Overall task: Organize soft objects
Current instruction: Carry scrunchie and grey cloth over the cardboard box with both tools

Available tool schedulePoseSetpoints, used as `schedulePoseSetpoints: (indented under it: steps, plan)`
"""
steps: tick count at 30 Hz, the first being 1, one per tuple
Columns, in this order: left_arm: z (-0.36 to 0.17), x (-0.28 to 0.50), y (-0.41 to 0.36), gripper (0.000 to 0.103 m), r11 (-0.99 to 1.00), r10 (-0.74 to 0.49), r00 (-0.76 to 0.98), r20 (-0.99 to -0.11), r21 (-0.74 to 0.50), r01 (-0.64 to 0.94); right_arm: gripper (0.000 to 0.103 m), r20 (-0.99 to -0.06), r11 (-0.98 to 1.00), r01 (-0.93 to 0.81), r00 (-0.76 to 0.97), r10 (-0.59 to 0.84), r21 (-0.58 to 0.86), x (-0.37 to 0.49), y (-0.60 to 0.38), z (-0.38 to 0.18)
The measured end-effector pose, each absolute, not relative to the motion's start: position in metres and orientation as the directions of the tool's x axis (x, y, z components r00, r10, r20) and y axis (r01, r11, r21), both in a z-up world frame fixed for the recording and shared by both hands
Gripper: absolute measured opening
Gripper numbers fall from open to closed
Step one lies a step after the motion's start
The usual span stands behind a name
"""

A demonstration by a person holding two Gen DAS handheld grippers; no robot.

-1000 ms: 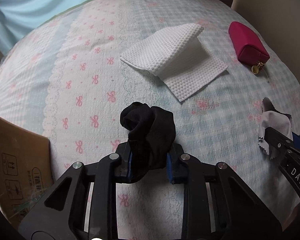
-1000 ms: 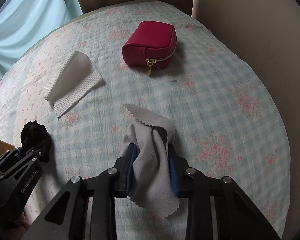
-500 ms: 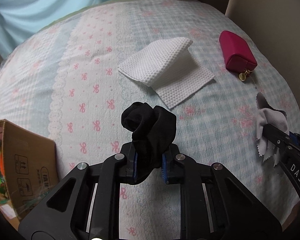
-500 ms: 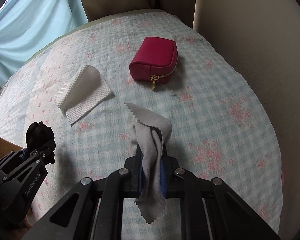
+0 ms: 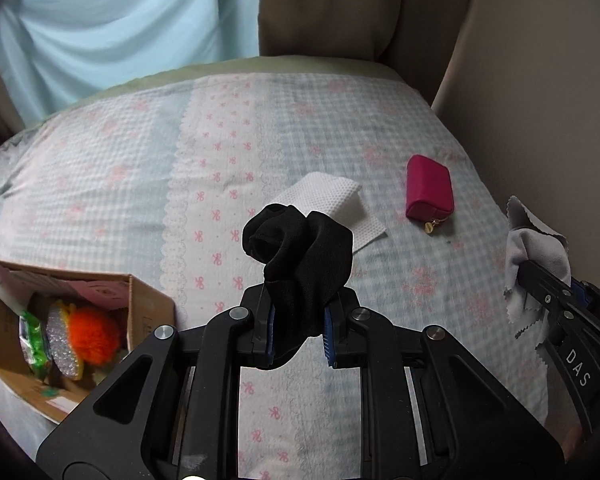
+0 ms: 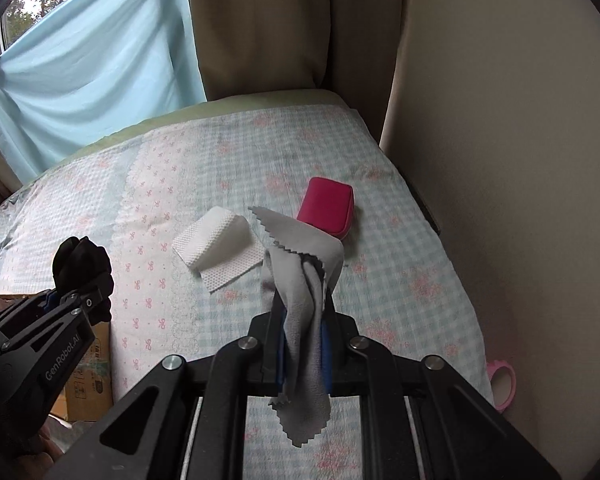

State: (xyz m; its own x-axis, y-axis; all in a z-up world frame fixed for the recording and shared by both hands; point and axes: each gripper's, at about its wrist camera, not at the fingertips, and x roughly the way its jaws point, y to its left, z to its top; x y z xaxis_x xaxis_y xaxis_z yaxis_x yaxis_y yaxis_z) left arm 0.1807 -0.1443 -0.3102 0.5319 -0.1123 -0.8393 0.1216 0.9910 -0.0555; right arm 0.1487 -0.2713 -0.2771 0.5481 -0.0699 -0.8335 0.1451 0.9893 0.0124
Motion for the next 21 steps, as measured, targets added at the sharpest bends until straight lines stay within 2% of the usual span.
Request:
schedulePoseSetpoints:
  steps: [10, 21]
  plan:
    - [-0.199, 0.146, -0.081, 0.015, 0.987, -0.152, 0.593, -0.791, -0.096, 0.126, 0.013, -0.777, 0.993, 0.113, 0.627, -0.059, 0.016, 0.129, -0.198, -0.173]
    - [-0.146, 0.116, 0.051, 0.015, 0.993, -0.116, 0.632, -0.767, -0.102, 0.058, 0.013, -0.762, 0.998, -0.010, 0.645, 0.060, 0.070, 0.119, -0.068, -0.142]
